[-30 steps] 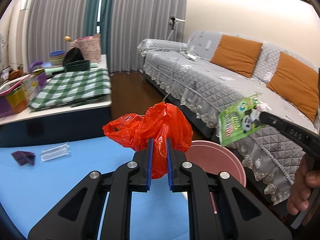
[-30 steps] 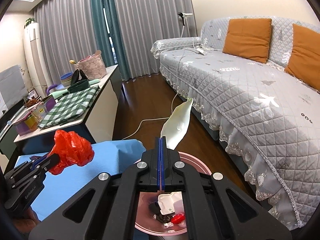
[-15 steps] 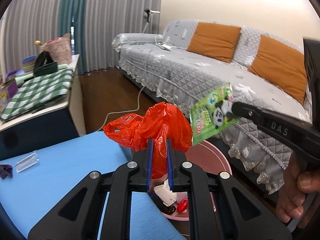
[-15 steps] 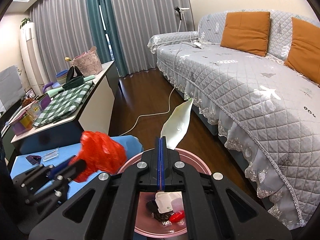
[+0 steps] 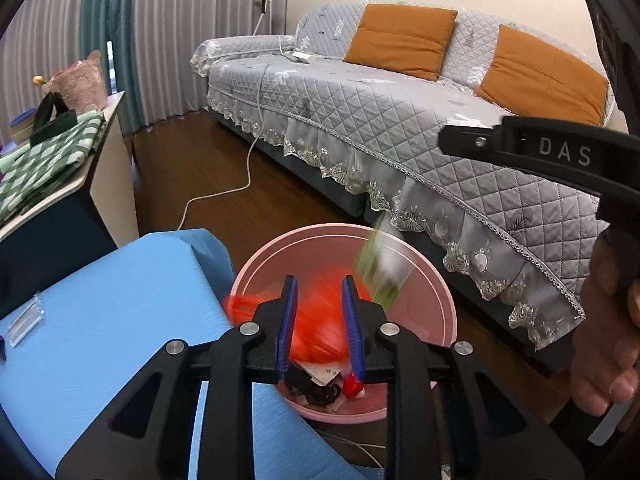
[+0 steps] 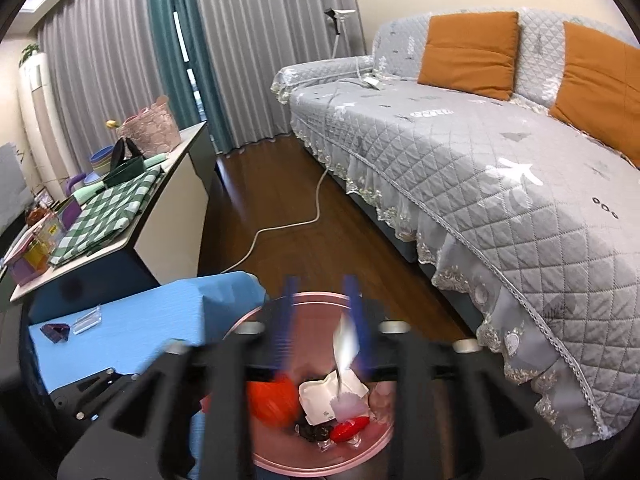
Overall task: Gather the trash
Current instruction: 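Carry the orange-red bag and panda packet over the pink bin and open both tools, then move both open tools back over the table toward the wrapper and straws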
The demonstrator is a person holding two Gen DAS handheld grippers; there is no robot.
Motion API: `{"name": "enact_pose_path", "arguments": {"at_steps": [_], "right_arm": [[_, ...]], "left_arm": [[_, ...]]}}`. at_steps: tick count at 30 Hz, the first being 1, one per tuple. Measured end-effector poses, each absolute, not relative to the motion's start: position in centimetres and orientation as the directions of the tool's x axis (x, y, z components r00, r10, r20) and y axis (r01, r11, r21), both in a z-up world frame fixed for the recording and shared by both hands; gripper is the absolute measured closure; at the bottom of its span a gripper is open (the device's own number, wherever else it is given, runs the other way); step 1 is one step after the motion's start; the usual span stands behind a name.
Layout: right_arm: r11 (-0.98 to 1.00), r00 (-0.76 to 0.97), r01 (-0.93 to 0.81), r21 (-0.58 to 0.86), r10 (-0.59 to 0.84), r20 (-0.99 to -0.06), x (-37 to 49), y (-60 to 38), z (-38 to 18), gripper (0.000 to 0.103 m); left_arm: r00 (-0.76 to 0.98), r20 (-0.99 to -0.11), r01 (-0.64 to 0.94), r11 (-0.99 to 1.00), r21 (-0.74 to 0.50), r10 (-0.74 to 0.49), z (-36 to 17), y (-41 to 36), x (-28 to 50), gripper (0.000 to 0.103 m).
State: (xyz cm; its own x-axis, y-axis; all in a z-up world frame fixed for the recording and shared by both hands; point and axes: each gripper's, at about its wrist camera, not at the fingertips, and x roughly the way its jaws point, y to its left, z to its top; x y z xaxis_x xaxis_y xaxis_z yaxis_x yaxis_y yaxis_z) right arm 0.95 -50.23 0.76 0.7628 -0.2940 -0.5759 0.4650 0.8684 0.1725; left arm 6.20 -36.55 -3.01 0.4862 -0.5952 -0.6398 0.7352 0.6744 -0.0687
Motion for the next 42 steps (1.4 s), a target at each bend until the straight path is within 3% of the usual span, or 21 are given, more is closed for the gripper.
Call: {"name": "enact_pose_path", "arguments": {"at_steps": [31, 42], "right_arm": [[0.956, 0.853, 0.254, 0.149, -0.149, -0.501, 1.4, -39.4, 3.1, 0.052], [0.972, 0.842, 0.201, 0.124, -0.107, -0.528, 2.9, -36.1, 2.1, 0.052]], "left_arm": [[0.649, -0.571, 0.586, 0.809, -0.046, -0.503, 3.6, -19.9, 6.2, 0.08], [0.68, -0.58, 0.478, 0.871, -0.113, -0.449, 0.9, -14.5, 7.7, 0.08]]}}
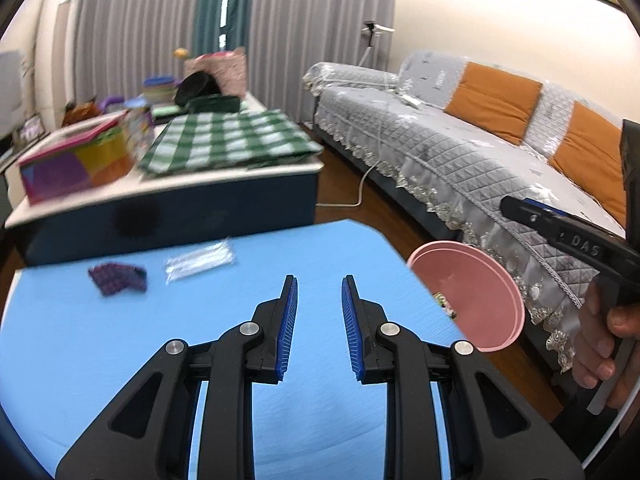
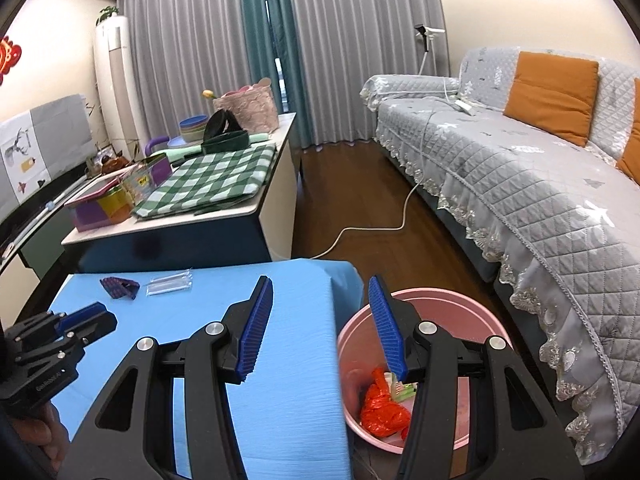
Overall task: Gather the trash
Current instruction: 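Move both open tools back over the table toward the wrapper and straws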
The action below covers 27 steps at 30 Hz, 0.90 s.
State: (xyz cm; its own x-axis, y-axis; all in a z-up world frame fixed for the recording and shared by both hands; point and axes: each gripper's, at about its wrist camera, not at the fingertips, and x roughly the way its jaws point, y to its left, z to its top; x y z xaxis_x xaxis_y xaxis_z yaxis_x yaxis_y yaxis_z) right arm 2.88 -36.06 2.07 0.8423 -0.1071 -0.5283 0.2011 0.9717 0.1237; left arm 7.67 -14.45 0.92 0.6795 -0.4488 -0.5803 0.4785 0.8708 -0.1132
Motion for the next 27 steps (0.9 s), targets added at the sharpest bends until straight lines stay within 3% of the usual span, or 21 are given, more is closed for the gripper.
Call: {"name": "enact_pose_path", "arguments": {"at_steps": [4, 9, 27], "right_arm": [[0.975, 0.841, 0.183, 0.125, -0.09, -0.533, 3.4, -35.2, 1.8, 0.056], [0.977, 0.842, 0.156, 0.143, -0.056, -0.536, 4.7, -33.8, 1.1, 0.071], [0.975, 0.816, 0.058, 0.215, 0.078, -0.573, 9.2, -28.7, -2.9, 0.085]], "left_arm": [[0.69, -0.594, 0.435, 0.893, -0.115, -0.413, -0.6, -12.9, 8.2, 0.08], [0.714, -0.597, 0.357, 0.924, -0.139, -0.366, -2.0, -10.2, 9.1, 0.08], [0.762, -0.617, 0.067, 0.972, -0.223, -0.194, -4.6, -1.7, 14.2, 0.08]]}}
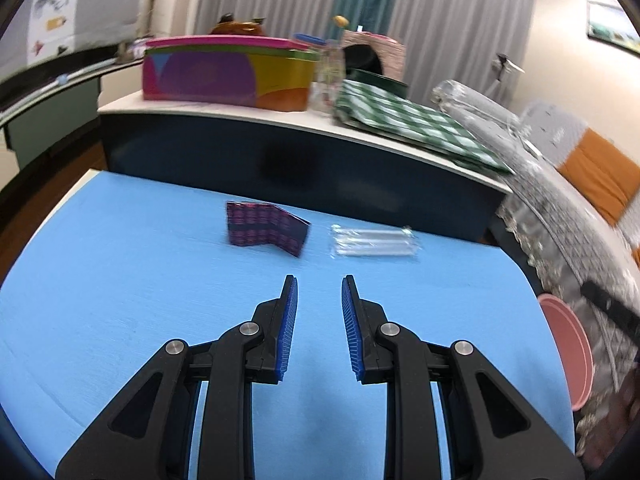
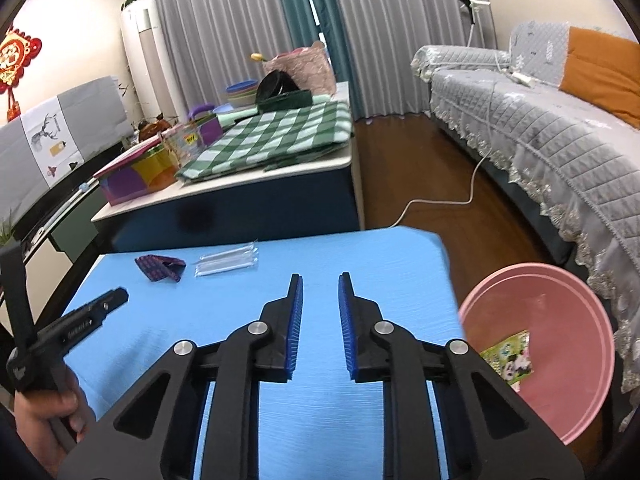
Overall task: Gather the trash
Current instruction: 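Move both open tools back over the table toward the wrapper and straws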
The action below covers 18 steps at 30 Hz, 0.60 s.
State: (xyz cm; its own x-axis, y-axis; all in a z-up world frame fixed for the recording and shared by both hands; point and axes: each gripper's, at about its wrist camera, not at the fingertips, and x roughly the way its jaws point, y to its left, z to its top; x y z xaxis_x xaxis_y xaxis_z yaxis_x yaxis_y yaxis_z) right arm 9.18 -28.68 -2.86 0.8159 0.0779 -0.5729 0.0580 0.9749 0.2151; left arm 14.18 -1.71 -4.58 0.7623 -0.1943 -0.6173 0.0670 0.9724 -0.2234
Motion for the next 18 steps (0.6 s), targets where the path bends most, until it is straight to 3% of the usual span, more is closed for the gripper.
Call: {"name": "enact_pose_path", "arguments": {"at_steps": [6, 9, 10, 18], "right_arm": [[0.974, 0.807, 0.037, 0.226, 0.104, -0.581, 10.4, -28.1, -4.0, 0.086], [0.974, 0.801, 0.026, 0.224, 0.114, -0.588, 11.1, -27.8, -4.4, 0.086], [0.974, 0.799, 0.022, 0.226, 0.118, -0.59, 11.3, -27.8, -4.6, 0.086], [0.971, 0.78, 0.004, 0.238, 0.146, -0.609, 13.1, -27.4, -5.6, 0.084]], "left_arm": [[0.773, -0.604, 0.034, 0.963, -0.267, -0.195, -5.0, -1.5, 17.1, 0.079], [0.781, -0.597, 0.005, 0.958, -0.287, -0.183, -5.3, -1.3, 18.6, 0.062], [0.783, -0.595, -0.006, 0.955, -0.296, -0.18, -5.4, -1.3, 19.2, 0.061], [0.762, -0.632, -0.094, 0.941, -0.325, -0.142, -6.8, -1.0, 22.4, 0.059]]}}
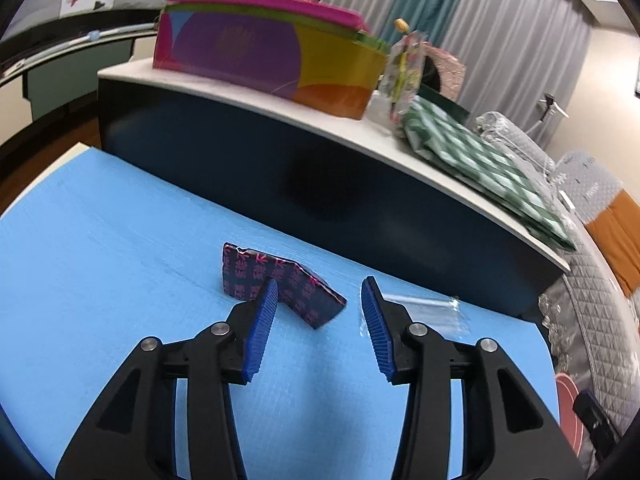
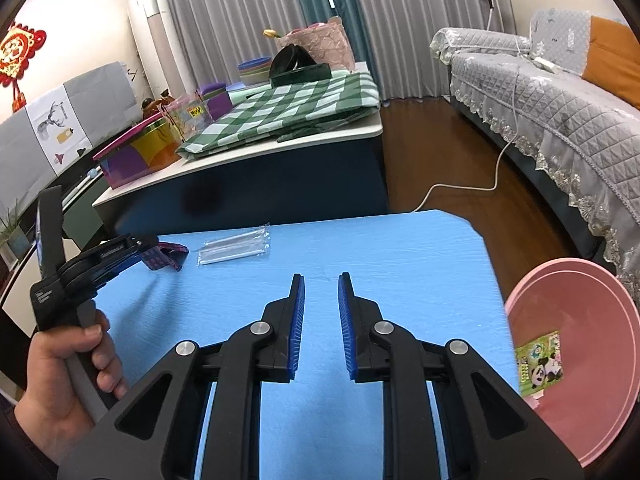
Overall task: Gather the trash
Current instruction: 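Move both open tools back over the table toward the wrapper and straws, then grasp the purple-pink wrapper with the left tool while the right tool grasps the clear straws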
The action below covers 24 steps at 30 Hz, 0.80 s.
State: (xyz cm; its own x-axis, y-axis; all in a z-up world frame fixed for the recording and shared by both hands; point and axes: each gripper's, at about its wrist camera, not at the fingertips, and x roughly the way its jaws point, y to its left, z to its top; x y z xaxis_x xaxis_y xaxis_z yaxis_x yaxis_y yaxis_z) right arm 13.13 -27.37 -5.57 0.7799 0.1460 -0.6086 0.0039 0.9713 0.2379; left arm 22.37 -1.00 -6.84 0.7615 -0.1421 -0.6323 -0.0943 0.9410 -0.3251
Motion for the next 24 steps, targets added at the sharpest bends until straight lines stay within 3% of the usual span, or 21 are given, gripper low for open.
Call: {"name": "enact_pose_path", "arguments": {"at_steps": [4, 5, 9, 13, 15, 16, 24], "right_arm": [[0.972, 0.761, -0.014, 0.234, 0.162, -0.628, 14.8, -26.6, -6.0, 0.084], [0.971, 0.757, -0.021, 0.238, 0.171, -0.631, 15.3, -26.5, -6.1, 0.083], [0.97, 0.739, -0.06, 0.237, 0.203, -0.642, 17.7, -25.1, -6.1, 0.081], [0.968, 0.718, -0.096, 0.232, 0.229, -0.657, 20.6, -22.9, -6.3, 0.078], [0.967, 0.703, -0.105, 0.233, 0.237, -0.67, 22.1, -21.8, -6.8, 0.06], [0.967, 0.702, -0.103, 0.233, 0.237, -0.672, 22.5, -21.5, -6.9, 0.058], [0.953, 0.633, -0.098, 0.287, 0.282, -0.721, 26.3, -19.6, -9.7, 0.056]], "left_arm": [[0.74, -0.661, -0.117, 0.942, -0.314, -0.128, -7.5, -1.2, 23.3, 0.064], [0.737, -0.663, -0.12, 0.94, -0.32, -0.131, -7.6, -1.0, 23.4, 0.074], [0.738, -0.664, -0.114, 0.948, -0.299, -0.121, -7.1, -0.7, 23.3, 0.096], [0.742, -0.664, -0.113, 0.959, -0.259, -0.092, -6.4, 0.1, 23.2, 0.096], [0.744, -0.662, -0.111, 0.96, -0.255, -0.09, -6.3, 0.6, 23.0, 0.096], [0.745, -0.661, -0.11, 0.962, -0.25, -0.086, -6.2, 0.7, 22.8, 0.096], [0.748, -0.658, -0.108, 0.962, -0.252, -0.088, -5.8, 2.2, 22.5, 0.096]]}}
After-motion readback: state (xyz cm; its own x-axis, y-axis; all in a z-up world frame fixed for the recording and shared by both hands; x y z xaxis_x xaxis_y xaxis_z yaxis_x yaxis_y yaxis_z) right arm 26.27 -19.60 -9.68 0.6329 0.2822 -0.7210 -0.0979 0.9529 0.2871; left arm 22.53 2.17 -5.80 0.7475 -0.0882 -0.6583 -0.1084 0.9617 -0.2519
